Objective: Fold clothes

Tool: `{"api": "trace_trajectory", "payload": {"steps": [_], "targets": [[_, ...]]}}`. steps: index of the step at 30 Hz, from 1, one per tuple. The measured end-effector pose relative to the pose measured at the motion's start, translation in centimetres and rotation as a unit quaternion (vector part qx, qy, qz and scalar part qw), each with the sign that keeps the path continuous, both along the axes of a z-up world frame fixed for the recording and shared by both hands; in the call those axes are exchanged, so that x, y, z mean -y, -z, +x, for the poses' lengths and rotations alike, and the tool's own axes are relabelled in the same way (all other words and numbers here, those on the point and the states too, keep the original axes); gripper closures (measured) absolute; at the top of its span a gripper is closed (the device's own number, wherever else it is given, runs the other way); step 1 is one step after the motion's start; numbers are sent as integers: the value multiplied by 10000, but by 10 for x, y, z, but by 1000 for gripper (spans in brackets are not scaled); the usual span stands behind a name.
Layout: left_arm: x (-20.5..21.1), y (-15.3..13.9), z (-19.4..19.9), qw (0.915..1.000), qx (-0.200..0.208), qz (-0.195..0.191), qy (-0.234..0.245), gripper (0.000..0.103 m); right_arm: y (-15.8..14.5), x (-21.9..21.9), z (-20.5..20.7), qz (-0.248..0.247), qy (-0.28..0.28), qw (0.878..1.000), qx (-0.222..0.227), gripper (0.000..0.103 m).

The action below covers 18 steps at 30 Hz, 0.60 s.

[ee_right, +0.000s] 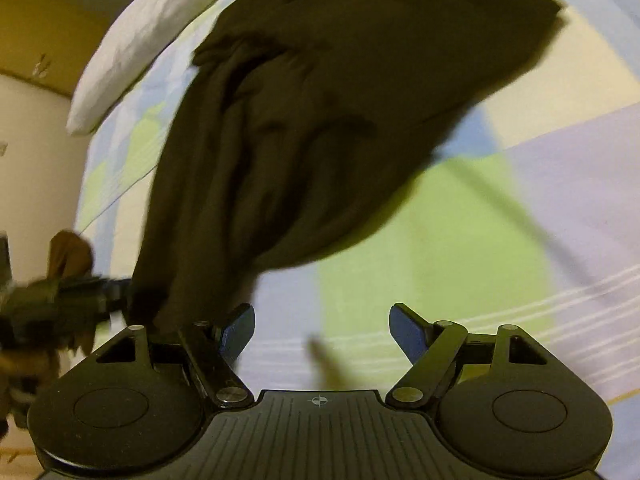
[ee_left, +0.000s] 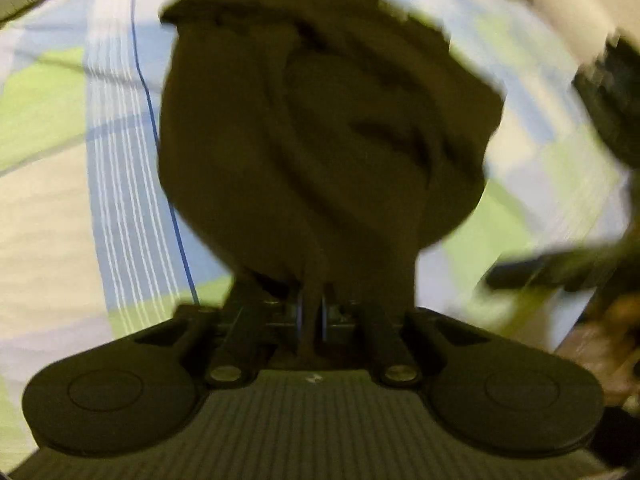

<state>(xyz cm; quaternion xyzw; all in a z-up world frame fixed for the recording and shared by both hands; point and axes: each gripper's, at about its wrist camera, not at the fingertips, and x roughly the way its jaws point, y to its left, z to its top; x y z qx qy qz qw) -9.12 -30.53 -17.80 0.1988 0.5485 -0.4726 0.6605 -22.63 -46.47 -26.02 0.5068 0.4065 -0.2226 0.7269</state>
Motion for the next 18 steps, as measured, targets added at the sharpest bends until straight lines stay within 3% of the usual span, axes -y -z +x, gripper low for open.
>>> {"api": "trace_trajectory", "payload": {"steps": [4, 6, 14, 18], "targets": [[-15, -46, 52, 9963, 154, -550, -648, 98, 2, -15, 31, -89, -255, 9993, 277, 26], [-22, -62, 77, 9940, 396, -634, -795, 98, 8, -23, 48, -167, -241, 9988, 387, 26], [-40, -74, 137, 9837, 1177, -449, -1285, 97, 36, -11, 91, -375, 728, 9956, 460, 26], [-50, -68, 147, 9761, 1413, -303, -1620, 97, 28, -8, 91, -547, 1100, 9920, 274, 26]]}}
